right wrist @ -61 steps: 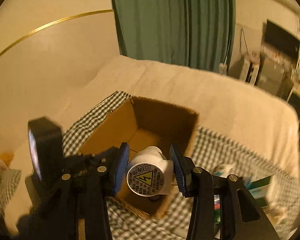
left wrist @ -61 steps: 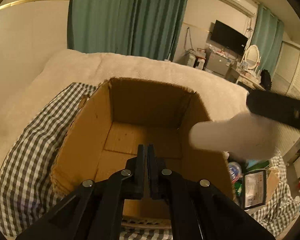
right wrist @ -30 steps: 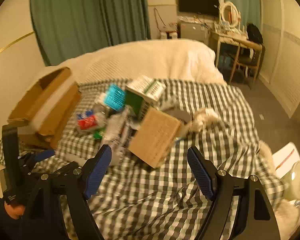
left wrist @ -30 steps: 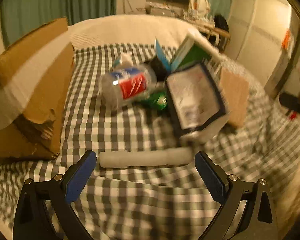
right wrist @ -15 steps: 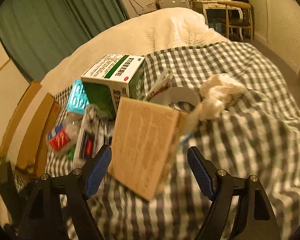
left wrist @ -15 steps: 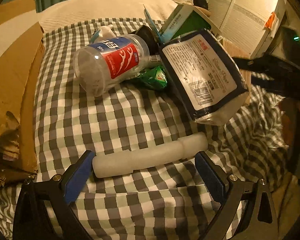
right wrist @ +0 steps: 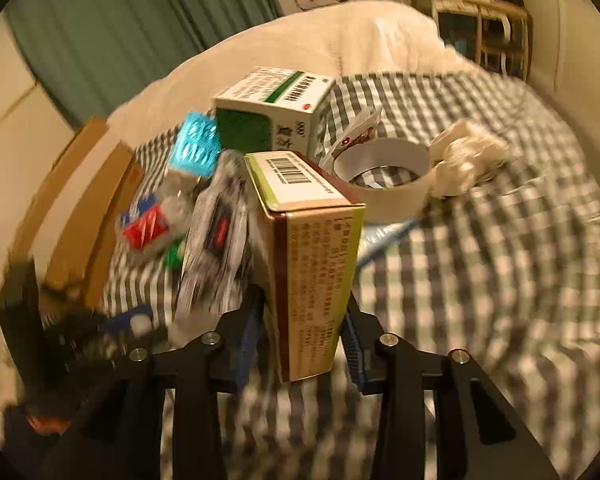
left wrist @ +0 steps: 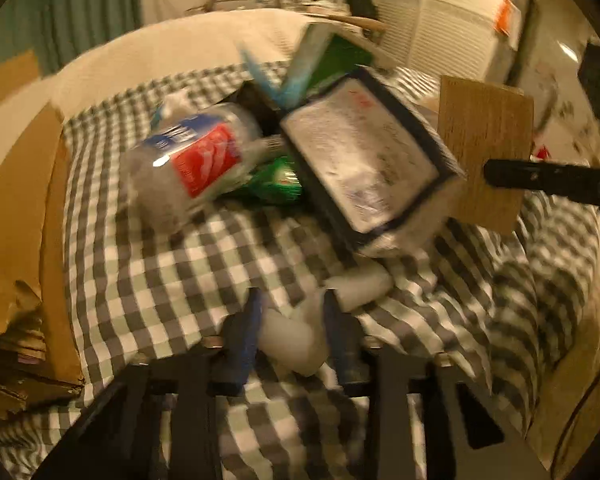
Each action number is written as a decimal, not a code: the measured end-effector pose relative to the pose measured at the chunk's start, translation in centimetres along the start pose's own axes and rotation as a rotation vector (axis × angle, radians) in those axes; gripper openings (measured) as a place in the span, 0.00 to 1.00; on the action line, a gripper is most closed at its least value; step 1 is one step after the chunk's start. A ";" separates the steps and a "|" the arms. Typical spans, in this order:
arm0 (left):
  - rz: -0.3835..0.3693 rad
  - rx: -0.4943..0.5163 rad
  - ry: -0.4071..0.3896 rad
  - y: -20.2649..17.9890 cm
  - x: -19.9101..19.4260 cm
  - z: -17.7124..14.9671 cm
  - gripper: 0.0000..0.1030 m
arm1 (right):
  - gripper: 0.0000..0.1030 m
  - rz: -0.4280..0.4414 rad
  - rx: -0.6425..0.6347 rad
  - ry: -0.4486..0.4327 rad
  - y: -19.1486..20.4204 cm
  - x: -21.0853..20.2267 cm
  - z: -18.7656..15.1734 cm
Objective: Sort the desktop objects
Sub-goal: 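Grasp the tan printed medicine box with the right gripper while the left grasps the white foam tube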
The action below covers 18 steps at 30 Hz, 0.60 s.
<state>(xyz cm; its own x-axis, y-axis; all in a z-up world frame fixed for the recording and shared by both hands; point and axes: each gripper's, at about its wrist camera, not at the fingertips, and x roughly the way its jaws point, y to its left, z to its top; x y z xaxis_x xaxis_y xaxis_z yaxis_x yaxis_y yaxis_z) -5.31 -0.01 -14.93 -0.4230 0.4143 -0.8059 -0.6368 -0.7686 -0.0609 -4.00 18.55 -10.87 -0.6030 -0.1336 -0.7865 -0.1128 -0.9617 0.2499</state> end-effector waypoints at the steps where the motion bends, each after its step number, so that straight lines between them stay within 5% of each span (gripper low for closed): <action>1: -0.013 0.010 0.002 -0.4 -0.1 -0.1 0.20 | 0.34 -0.018 -0.017 -0.002 0.3 -0.8 -0.4; 6: -0.018 0.005 0.013 -1.0 -0.2 -0.5 0.27 | 0.29 -0.036 -0.036 0.014 0.6 -4.3 -2.3; 7: -0.013 -0.016 0.027 -0.7 0.0 -0.7 0.36 | 0.29 -0.042 -0.034 0.012 0.7 -4.6 -2.3; 8: 0.000 -0.039 0.050 -0.2 0.3 -0.9 0.60 | 0.29 -0.047 -0.032 0.012 0.7 -5.1 -2.8; 9: -0.009 -0.059 0.076 1.4 -0.1 -1.8 0.67 | 0.29 -0.052 -0.030 0.014 0.7 -5.4 -3.1; 13: -0.046 -0.092 0.099 1.4 0.3 -2.4 0.64 | 0.28 -0.064 -0.032 0.034 1.0 -5.5 -4.1; 16: -0.049 -0.121 0.110 1.9 0.3 -2.9 0.53 | 0.29 -0.087 -0.045 0.045 1.7 -4.9 -4.5; 18: -0.064 -0.157 0.110 3.0 -0.4 -3.5 0.35 | 0.32 -0.096 -0.047 0.053 2.2 -4.4 -4.7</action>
<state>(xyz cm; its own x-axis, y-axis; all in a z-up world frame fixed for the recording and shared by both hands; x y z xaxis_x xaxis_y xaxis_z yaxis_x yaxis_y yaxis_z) -4.84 -4.20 -16.83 -0.3067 0.4153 -0.8564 -0.5480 -0.8127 -0.1979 2.17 15.94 -9.50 -0.5483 -0.0512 -0.8347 -0.1307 -0.9806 0.1460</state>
